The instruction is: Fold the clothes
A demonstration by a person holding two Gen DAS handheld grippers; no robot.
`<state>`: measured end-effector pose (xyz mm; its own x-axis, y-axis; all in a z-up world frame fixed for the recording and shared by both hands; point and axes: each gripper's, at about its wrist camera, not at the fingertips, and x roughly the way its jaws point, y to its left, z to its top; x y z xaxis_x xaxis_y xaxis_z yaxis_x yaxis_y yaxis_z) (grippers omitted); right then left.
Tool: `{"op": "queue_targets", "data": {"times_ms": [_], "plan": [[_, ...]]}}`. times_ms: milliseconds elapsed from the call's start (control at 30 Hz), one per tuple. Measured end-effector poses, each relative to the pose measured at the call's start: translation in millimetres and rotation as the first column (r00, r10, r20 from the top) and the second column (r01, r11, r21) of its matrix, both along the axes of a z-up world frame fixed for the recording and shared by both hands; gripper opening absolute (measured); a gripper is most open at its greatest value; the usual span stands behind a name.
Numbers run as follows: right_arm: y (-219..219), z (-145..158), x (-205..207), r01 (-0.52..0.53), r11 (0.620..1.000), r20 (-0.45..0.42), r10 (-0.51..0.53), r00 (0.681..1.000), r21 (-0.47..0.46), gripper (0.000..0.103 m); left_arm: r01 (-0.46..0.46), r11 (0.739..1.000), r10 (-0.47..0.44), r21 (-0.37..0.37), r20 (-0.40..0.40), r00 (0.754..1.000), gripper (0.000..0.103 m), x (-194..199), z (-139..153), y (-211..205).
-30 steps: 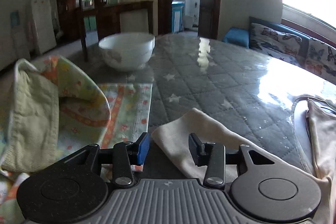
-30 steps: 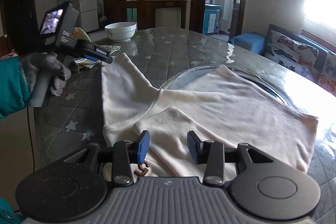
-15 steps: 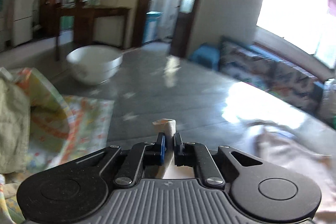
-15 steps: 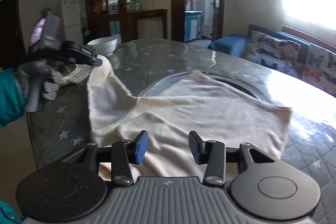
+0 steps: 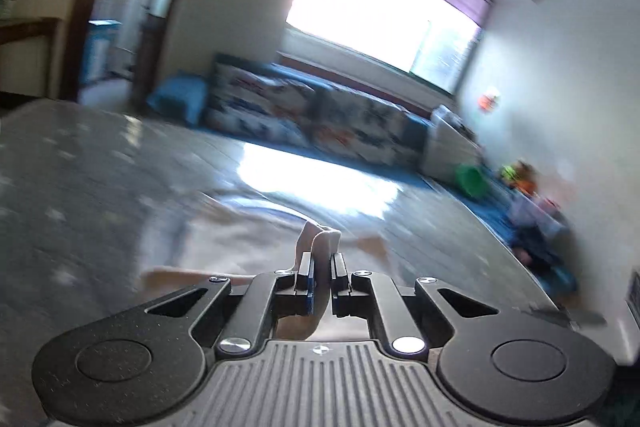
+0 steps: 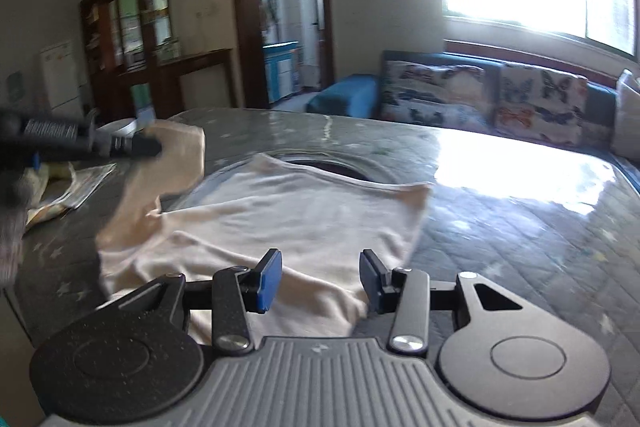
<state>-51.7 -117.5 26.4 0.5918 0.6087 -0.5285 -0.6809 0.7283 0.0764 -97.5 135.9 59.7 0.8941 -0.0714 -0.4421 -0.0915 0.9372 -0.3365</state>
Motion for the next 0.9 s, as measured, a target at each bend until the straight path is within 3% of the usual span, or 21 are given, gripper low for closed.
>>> {"op": "queue_targets", "data": {"times_ms": [100,333,433,500,633,767,900], "plan": [[-9.9,-1.6,2.9,0.033,0.999,-0.007,-0.033,0.999,0.006,0.043,0.083,0.997,-0.082,0.004,-0.045,0.996,0.008,11.0,-16.7,-25.8],[-16.6,-12.0,13.6,0.049,0.999,-0.062,-0.048,0.997,0.021,0.043,0.176,0.984,-0.173,0.010,-0.151,0.973,0.014,25.3,-50.0,-50.1],[-9.7,-16.3,16.1,0.031,0.999,-0.080,-0.028,0.996,0.025,0.043,0.202,0.979,-0.198,0.010,-0.166,0.966,0.023,20.9,-53.5,-49.9],[-3.3,-18.7,17.9,0.013,0.999,-0.097,-0.009,0.995,0.031,0.043,0.212,0.977,-0.205,0.031,-0.158,0.966,0.040,12.5,-51.9,-48.1],[12.7,-27.3,18.4,-0.031,0.999,-0.141,0.035,0.989,0.025,0.042,0.192,0.976,-0.176,0.107,-0.137,0.975,0.041,-6.0,-41.2,-35.9],[28.2,-39.8,19.0,-0.058,0.998,-0.177,0.058,0.982,0.003,0.041,0.095,0.985,-0.073,0.140,-0.155,0.985,0.041,-17.7,-42.5,-0.5],[40.1,-51.8,22.3,-0.075,0.997,-0.194,0.069,0.979,-0.026,0.029,0.005,0.990,0.023,0.144,-0.189,0.982,0.039,-23.8,-52.1,30.5]]}}
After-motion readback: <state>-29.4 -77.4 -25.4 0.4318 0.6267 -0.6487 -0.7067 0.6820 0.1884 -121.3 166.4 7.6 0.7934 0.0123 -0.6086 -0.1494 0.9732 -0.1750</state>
